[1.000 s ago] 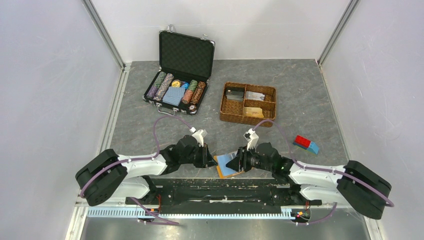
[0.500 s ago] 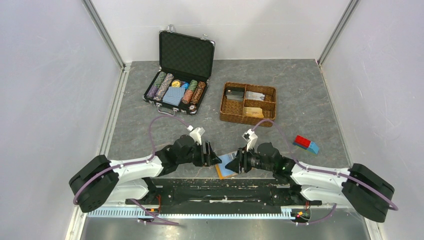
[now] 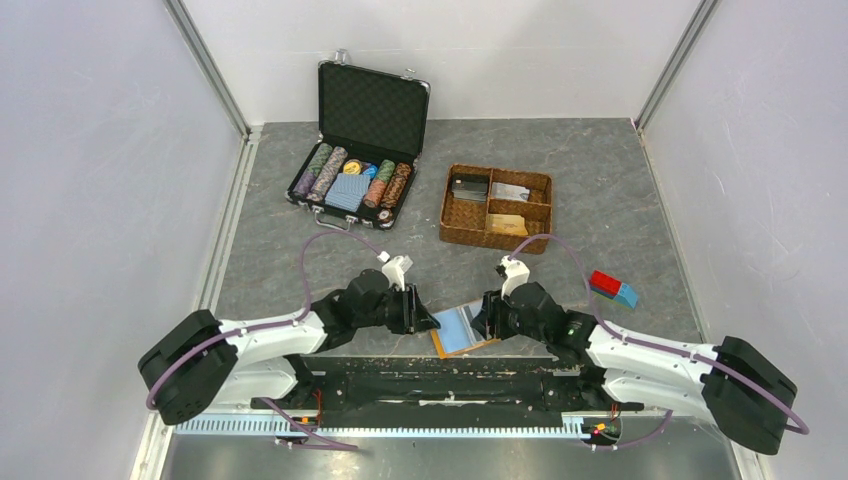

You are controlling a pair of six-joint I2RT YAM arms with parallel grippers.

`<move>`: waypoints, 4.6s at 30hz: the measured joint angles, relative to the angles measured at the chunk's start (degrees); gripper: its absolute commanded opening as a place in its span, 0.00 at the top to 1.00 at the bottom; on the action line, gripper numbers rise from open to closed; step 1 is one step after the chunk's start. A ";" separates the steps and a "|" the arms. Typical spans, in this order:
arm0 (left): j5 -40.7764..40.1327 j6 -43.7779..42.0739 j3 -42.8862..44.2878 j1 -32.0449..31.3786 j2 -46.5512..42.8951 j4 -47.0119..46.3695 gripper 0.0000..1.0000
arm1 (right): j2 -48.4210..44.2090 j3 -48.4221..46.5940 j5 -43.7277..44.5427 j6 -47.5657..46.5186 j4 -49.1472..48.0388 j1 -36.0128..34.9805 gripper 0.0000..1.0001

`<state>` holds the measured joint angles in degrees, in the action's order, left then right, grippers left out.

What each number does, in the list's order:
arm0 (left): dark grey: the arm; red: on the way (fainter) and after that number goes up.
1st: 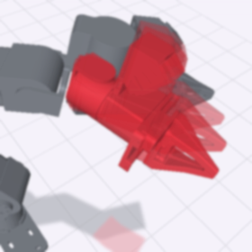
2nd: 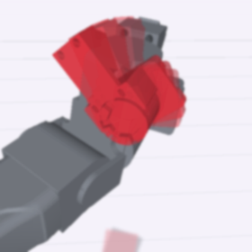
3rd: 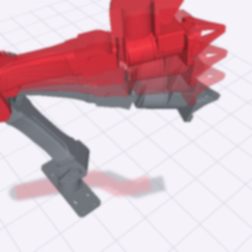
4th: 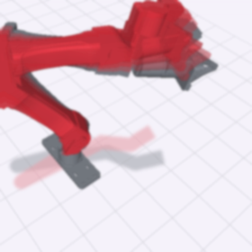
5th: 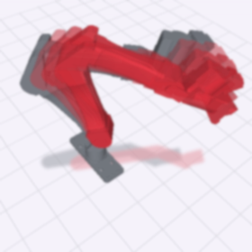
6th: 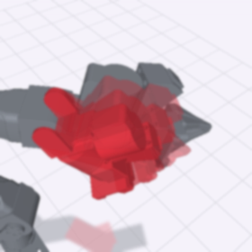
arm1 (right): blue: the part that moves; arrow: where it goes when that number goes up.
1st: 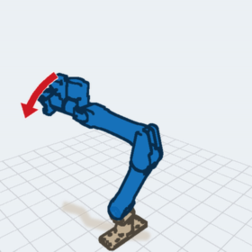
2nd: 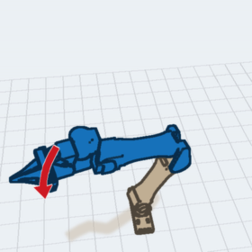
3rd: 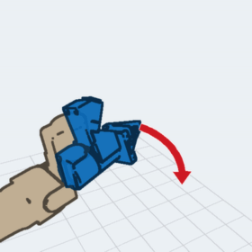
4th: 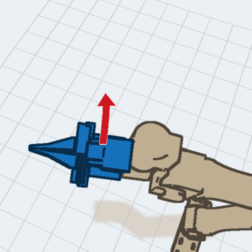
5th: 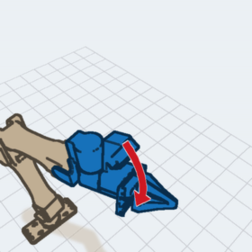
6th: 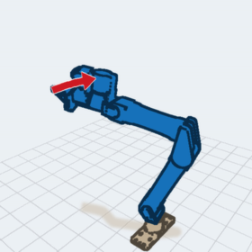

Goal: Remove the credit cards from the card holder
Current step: Remove the credit card from the card holder.

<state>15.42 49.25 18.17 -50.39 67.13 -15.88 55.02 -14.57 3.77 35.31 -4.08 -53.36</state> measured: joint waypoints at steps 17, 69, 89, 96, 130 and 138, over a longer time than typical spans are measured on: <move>4.52 0.00 2.12 0.00 9.97 -6.69 0.63 | 0.22 -1.03 3.76 -1.38 3.37 0.00 0.49; 4.59 0.00 1.22 0.00 14.99 -11.47 0.61 | -2.69 2.75 -4.74 0.81 -0.94 4.85 0.49; 4.59 0.00 1.14 0.00 14.99 -11.65 0.61 | -2.12 2.38 -6.73 0.02 -1.53 4.90 0.50; 4.59 0.00 1.14 0.00 14.99 -11.63 0.61 | -2.89 2.40 -7.72 0.00 -2.64 5.01 0.50; -6.23 0.02 3.08 0.00 -8.48 10.27 0.43 | 3.50 2.93 -24.17 1.14 -18.47 5.11 0.52; -7.26 0.02 3.23 0.02 -8.70 12.52 0.56 | 4.07 2.84 -23.45 1.18 -18.40 5.11 0.55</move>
<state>8.16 49.28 21.41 -50.37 58.43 -3.36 59.09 -11.73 -19.68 36.49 -22.48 -48.25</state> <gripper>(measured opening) 0.511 0.479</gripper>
